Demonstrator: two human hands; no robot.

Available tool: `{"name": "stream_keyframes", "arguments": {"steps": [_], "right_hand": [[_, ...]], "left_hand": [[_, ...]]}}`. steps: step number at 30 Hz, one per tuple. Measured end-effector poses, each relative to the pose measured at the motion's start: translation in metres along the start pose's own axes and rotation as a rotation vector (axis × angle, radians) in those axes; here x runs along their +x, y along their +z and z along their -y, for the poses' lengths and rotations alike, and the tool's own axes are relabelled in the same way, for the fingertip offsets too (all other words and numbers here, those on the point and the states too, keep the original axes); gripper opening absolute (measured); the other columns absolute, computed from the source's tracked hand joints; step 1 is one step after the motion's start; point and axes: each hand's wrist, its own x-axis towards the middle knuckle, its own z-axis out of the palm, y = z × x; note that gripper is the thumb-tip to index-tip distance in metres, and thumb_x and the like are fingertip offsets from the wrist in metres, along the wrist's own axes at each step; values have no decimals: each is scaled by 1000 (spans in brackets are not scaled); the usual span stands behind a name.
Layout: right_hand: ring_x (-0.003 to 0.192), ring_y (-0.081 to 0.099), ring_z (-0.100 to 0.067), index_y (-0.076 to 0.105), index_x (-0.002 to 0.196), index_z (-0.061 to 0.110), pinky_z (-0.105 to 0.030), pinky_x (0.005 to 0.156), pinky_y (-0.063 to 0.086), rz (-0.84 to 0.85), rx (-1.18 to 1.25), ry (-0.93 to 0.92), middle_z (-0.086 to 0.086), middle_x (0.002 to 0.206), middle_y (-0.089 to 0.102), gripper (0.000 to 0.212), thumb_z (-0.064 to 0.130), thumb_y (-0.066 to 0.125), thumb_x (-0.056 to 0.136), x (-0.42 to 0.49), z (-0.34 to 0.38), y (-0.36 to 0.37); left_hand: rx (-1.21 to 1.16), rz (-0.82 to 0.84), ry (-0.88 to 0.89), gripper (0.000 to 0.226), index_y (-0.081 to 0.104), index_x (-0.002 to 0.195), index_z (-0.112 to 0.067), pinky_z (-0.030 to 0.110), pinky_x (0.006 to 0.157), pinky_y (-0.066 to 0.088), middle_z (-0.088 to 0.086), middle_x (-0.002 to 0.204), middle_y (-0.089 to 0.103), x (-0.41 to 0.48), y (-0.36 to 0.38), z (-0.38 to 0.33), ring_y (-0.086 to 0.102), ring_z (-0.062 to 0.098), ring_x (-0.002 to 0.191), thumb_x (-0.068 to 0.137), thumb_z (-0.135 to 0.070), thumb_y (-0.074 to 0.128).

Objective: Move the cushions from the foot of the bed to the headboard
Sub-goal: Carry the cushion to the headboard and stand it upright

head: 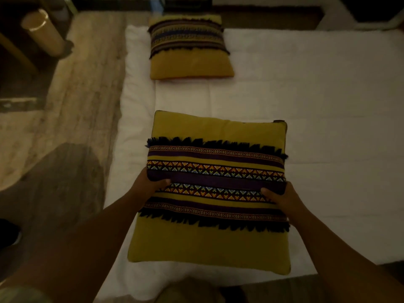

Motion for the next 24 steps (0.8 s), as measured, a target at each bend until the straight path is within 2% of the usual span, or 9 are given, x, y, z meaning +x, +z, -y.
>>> {"name": "stream_keyframes", "arguments": {"steps": [7,11,14,19,22,24], "right_hand": [[110,63,-32,46,134,13,-51,92,54,-168,117,-49,-11,125,62,90,47,85,61,-46,16,-70],[110,63,-32,47,134,13,-54,92,54,-273,166,-85,-12,125,62,83,44,86,67,-69,13,-104],[111,63,-33,46,134,13,-54,92,54,-331,205,-85,-11,125,62,81,43,85,69,-82,2,-128],[110,64,-33,49,134,10,-54,92,54,-406,280,-91,-15,124,63,77,39,84,72,-108,-28,-179],[108,65,-33,51,133,8,-53,91,55,-453,321,-84,-17,123,64,73,36,83,74,-123,-53,-219],[104,67,-31,53,131,9,-50,88,57,-488,344,-86,-16,120,66,69,36,83,75,-134,-70,-246]], "left_hand": [[82,138,145,56,58,122,-29,52,89,56,5,115,71,-3,53,-77,69,24,101,73,-17,84],[122,225,200,68,57,128,-22,53,90,55,9,118,70,-2,85,-107,68,30,104,67,-22,87],[149,268,240,60,58,126,-23,50,88,56,8,116,71,-1,113,-125,69,28,101,73,-17,84],[178,345,253,61,57,125,-27,33,68,56,-2,108,71,-8,182,-149,69,19,94,71,-21,85],[217,410,272,61,58,124,-29,38,72,58,0,110,72,-16,234,-160,70,23,98,71,-21,86],[241,441,284,63,58,126,-28,46,79,58,3,114,71,-25,270,-166,69,26,101,71,-21,86]]}}
